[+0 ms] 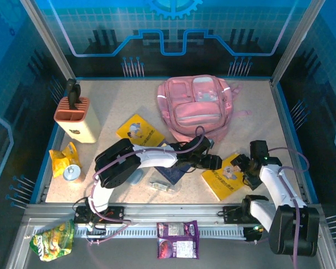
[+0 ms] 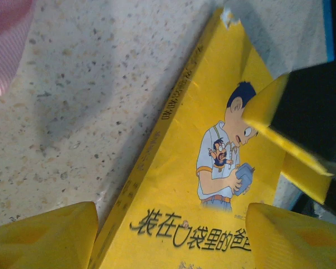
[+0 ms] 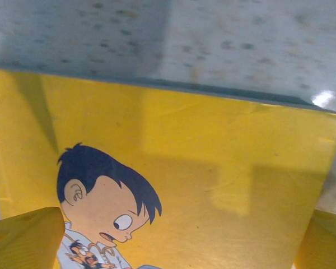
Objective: Pack books, pencil case, and school supplies into a backpack
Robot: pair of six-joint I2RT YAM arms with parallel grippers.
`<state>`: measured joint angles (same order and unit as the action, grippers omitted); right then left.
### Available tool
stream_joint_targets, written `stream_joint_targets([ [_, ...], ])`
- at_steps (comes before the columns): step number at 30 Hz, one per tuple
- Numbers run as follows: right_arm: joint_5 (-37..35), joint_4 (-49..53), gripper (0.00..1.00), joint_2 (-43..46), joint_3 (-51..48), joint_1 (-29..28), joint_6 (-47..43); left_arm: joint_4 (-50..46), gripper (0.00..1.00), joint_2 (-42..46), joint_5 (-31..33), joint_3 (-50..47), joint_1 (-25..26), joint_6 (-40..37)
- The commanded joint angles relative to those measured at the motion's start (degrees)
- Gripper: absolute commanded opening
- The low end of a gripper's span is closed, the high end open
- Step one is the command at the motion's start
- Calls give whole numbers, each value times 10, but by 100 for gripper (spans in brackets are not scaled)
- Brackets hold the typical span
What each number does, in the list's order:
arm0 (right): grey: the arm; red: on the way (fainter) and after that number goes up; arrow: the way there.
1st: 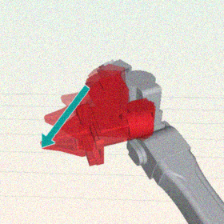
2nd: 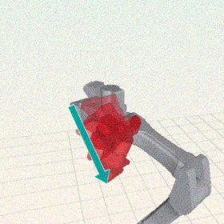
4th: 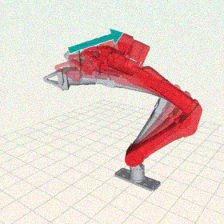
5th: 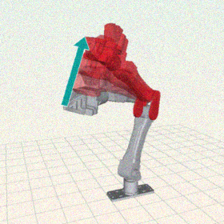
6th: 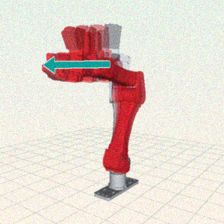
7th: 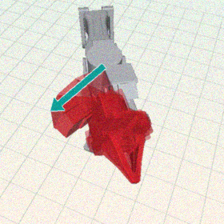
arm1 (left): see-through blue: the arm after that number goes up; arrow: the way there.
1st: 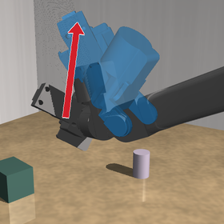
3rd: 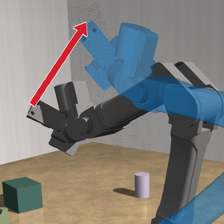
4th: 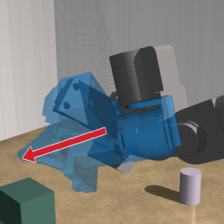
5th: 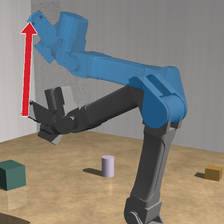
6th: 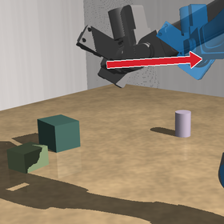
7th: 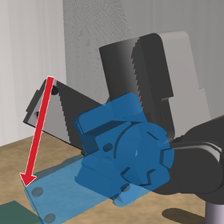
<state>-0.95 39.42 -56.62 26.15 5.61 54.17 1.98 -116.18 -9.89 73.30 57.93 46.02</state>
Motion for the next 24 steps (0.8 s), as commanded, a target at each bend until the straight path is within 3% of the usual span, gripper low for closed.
stream_joint_targets([
  [1, 58, -75, 100, -16, 29, -10, -23, -23, 70, -8, -21, 14, 8, -6],
  [6, 167, -170, 100, -94, 62, -10, -70, -39, 68, 12, -12, -8, 21, 10],
  [10, 218, -132, 99, -161, 133, -16, -157, -53, 66, 38, 25, -32, 31, 28],
  [12, 207, -87, 100, -169, 150, -16, -184, -46, 66, 45, 46, -45, 29, 40],
  [17, 104, 36, 100, -137, 145, -13, -190, -49, 63, 45, 61, -42, 26, 56],
  [24, 98, 73, 100, -19, 62, -13, -168, -26, 54, 56, 96, -54, 24, 85],
])
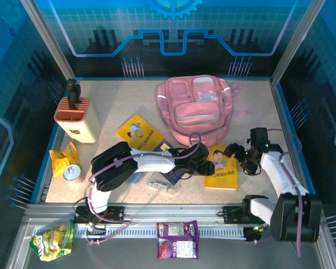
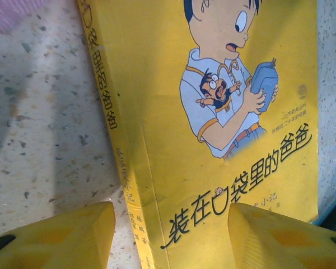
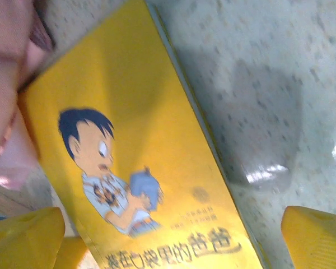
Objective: Pack books, pencil case, and school supplies into a backpack
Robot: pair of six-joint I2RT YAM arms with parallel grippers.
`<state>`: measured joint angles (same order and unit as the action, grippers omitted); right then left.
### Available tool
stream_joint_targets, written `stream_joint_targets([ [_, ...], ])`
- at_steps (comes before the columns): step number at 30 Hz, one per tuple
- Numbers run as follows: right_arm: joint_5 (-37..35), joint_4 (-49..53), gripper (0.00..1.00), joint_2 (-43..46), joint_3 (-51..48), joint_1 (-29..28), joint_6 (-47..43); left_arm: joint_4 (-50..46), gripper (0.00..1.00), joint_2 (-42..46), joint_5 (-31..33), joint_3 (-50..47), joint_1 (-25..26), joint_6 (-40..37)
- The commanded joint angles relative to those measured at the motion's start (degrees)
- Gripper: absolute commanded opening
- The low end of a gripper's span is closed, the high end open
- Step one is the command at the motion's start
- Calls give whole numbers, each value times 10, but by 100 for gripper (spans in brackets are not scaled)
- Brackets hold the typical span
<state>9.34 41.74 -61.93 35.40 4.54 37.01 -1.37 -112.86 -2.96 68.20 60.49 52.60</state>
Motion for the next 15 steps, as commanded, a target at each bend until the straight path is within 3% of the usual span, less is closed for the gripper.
stream_joint_targets([
  [1, -3, 51, 99, 45, -39, -2, 3, 7, 53, 20, 28, -1, -2, 22],
  [4, 31, 36, 94, 58, -57, -9, -2, 11, 49, 12, 33, 3, -4, 31],
  [11, 41, 31, 94, 44, -63, -51, 3, 11, 46, -4, 32, 14, -11, 30],
  [15, 86, 1, 91, 47, -79, -90, 13, 27, 46, 4, 26, -8, -29, 25],
])
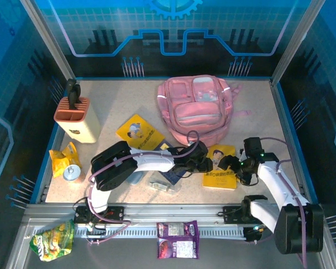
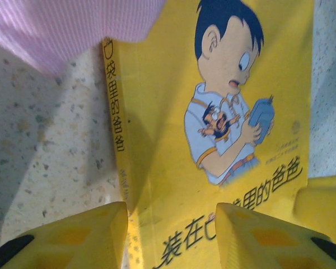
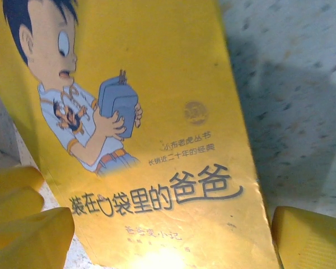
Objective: Pack books, pencil case, and school supplies into a backpack
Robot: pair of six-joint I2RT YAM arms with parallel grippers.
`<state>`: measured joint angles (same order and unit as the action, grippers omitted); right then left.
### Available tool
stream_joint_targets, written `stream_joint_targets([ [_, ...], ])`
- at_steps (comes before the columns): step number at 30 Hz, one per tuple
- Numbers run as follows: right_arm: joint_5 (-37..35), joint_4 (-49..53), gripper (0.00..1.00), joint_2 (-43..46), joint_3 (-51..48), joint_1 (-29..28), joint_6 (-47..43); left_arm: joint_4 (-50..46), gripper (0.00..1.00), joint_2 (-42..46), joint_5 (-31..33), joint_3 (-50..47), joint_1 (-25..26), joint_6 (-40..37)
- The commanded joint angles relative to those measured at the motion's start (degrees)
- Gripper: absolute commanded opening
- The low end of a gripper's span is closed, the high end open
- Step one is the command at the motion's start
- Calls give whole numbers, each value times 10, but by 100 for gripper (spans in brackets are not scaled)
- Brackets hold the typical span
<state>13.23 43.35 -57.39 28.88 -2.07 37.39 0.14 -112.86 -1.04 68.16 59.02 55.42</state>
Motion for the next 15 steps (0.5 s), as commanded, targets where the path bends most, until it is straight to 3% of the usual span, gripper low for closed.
stream_joint_targets([
  [1, 56, -20, 90, 6, -15, -35, 14, 0, 46, 5, 6, -7, -19, -6],
  [5, 50, -33, 89, 39, -21, -86, 35, 9, 45, 18, 5, -31, -29, -10],
  [11, -29, 1, 90, 44, -7, -57, 23, -2, 44, 10, -15, -21, -29, -16],
  [15, -25, -22, 92, 17, -14, -55, 14, -1, 44, 2, -24, -17, -24, -16],
])
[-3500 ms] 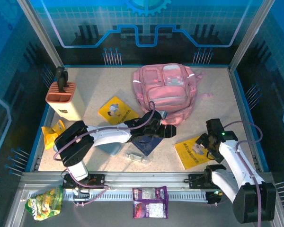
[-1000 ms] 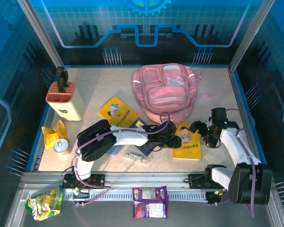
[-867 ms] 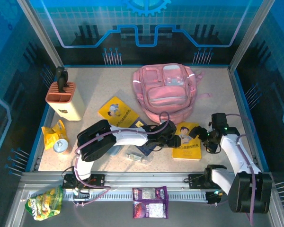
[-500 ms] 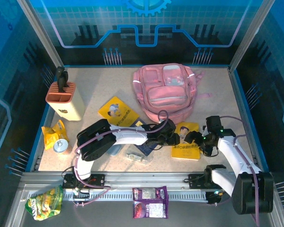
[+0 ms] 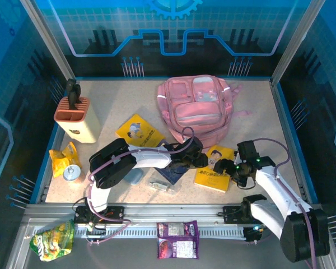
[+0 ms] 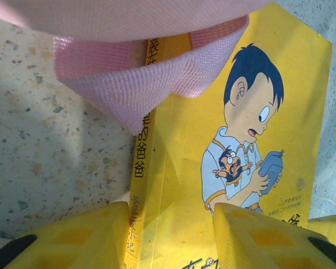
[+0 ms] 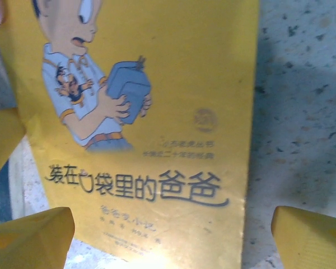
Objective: Pack books, pencil case, and school supplies into a backpack
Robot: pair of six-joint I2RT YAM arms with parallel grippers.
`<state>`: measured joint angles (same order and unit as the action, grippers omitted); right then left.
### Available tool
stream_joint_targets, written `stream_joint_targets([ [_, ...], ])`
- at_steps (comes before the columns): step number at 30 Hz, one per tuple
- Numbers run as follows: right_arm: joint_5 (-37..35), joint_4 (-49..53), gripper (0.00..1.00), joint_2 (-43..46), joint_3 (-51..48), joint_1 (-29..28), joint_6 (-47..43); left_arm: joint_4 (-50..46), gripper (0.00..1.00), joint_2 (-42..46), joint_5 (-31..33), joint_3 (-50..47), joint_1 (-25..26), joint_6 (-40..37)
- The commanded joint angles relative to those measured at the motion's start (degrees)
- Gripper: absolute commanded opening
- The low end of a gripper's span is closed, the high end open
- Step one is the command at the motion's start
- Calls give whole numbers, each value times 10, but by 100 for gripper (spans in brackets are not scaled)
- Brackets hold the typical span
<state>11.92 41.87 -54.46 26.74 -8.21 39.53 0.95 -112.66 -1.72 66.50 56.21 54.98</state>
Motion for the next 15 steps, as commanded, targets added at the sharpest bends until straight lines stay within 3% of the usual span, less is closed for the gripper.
stream_joint_targets([
  [1, -4, -18, 92, -19, 4, 6, -9, -9, 44, -1, -16, 0, 5, -12],
  [8, 65, -85, 87, -20, -14, -5, -7, -9, 43, -12, -31, 13, 8, -19],
  [15, 48, -35, 82, 4, 11, -4, -27, -29, 43, -11, -18, 17, 8, -29],
])
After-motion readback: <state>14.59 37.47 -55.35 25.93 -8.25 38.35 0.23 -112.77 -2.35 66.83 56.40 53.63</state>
